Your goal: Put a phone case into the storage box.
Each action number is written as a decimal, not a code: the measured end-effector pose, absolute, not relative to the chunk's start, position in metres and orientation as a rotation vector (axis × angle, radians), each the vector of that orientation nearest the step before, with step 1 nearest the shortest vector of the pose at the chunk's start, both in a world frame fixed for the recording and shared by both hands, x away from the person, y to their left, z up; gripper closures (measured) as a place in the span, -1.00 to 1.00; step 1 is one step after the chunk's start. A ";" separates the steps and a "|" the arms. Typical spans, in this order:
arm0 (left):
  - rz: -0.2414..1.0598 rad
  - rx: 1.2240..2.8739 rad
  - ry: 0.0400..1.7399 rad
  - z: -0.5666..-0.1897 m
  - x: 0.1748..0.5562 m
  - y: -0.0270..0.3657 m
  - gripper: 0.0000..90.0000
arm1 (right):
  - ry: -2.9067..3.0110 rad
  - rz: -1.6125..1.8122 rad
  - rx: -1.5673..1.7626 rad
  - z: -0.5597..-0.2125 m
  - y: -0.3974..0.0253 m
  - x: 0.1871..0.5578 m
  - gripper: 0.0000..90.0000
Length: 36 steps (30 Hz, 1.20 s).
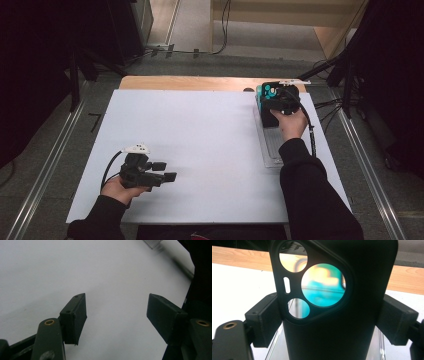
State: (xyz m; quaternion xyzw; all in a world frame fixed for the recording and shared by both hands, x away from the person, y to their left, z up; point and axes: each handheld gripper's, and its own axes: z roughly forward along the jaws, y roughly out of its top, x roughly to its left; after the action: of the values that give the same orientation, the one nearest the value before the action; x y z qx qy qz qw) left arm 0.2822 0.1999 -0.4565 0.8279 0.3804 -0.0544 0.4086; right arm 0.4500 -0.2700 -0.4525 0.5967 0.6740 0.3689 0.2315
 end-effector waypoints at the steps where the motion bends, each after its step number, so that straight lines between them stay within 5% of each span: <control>1: -0.137 2.087 0.958 -0.456 0.282 0.200 -0.28 | 1.854 1.011 1.641 -0.453 -0.270 0.451 -0.72; 32: -0.142 2.093 0.954 -0.457 0.283 0.199 -0.28 | 1.848 0.968 1.659 -0.461 -0.261 0.476 -0.76; 36: -0.139 2.093 0.957 -0.457 0.283 0.200 -0.28 | 1.863 0.989 1.646 -0.462 -0.262 0.476 -0.90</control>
State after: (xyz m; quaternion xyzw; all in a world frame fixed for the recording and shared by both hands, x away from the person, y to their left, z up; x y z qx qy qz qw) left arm 0.2831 0.1997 -0.4572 0.8296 0.3792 -0.0552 0.4061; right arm 0.4765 -0.2621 -0.4624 0.5984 0.6776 0.3598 0.2309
